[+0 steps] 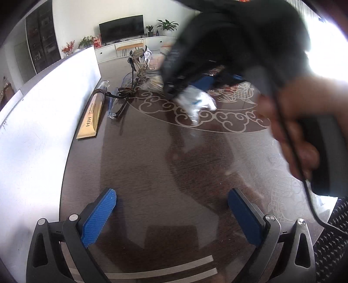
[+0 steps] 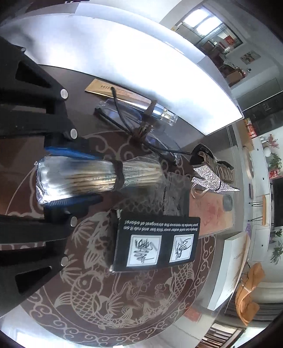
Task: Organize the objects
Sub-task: 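Grasp the plastic-wrapped cotton swab bundle with the right gripper, then grasp the black soap box with the left gripper while the right gripper holds the swabs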
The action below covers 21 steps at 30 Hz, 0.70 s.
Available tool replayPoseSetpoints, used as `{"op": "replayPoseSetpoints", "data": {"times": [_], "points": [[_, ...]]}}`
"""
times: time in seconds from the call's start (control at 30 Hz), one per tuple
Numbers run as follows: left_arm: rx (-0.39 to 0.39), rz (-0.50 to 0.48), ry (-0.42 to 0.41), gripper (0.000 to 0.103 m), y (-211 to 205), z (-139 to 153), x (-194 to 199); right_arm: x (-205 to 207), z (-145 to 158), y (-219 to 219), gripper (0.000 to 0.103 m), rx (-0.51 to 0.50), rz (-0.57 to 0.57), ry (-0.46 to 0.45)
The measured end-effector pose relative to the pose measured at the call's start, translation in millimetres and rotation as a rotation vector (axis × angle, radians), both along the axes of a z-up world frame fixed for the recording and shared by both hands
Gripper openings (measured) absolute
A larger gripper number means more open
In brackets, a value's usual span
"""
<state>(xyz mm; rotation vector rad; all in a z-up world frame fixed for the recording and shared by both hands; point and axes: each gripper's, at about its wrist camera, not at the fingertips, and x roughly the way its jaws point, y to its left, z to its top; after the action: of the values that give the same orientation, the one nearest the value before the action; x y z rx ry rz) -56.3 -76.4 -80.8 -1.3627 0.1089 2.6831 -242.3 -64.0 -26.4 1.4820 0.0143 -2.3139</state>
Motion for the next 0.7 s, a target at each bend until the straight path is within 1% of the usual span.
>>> {"op": "replayPoseSetpoints", "data": {"times": [0.07, 0.17, 0.27, 0.33, 0.43, 0.5, 0.53, 0.57, 0.6, 0.63, 0.67, 0.7], "points": [[0.0, 0.0, 0.001, 0.103, 0.1, 0.0, -0.9, 19.1, -0.6, 19.1, 0.032, -0.009, 0.013, 0.007], [0.001, 0.001, 0.002, 0.103, 0.1, -0.1, -2.8, 59.2, -1.9, 61.3, 0.032, -0.011, 0.005, 0.032], [0.0, 0.006, 0.003, 0.103, 0.4, -0.5, -4.7, 97.1, 0.3, 106.5, 0.032, 0.038, -0.055, 0.088], [-0.001, 0.01, 0.003, 0.103, 1.0, -0.7, -6.7, 114.7, 0.7, 135.7, 0.032, 0.092, -0.125, 0.138], [-0.001, 0.012, -0.007, 0.103, 0.9, 0.8, -11.6, 119.2, -2.0, 168.2, 0.032, 0.125, -0.215, 0.164], [-0.003, 0.016, -0.04, 0.103, 3.1, 0.1, -15.3, 111.6, -5.4, 179.0, 0.036, 0.139, -0.241, 0.158], [0.002, 0.007, -0.072, 0.103, 5.8, 1.2, -20.2, 109.3, -5.1, 181.4, 0.038, 0.144, -0.241, 0.177], [0.03, -0.013, -0.107, 0.103, 9.4, 3.8, -28.5, 106.2, -6.9, 182.1, 0.051, 0.163, -0.243, 0.175], [0.076, -0.023, -0.126, 0.103, 12.2, 9.4, -37.3, 103.0, -8.4, 181.1, 0.067, 0.177, -0.244, 0.179], [0.135, -0.02, -0.125, 0.103, 16.2, 19.6, -49.7, 102.6, -9.9, 182.8, 0.073, 0.175, -0.246, 0.187], [0.174, -0.017, -0.115, 0.103, 20.1, 29.2, -57.2, 104.3, -10.8, 186.6, 0.078, 0.164, -0.253, 0.203], [0.211, -0.01, -0.1, 0.103, 26.2, 40.9, -72.5, 107.0, -12.4, 188.2, 0.081, 0.163, -0.261, 0.21]]}}
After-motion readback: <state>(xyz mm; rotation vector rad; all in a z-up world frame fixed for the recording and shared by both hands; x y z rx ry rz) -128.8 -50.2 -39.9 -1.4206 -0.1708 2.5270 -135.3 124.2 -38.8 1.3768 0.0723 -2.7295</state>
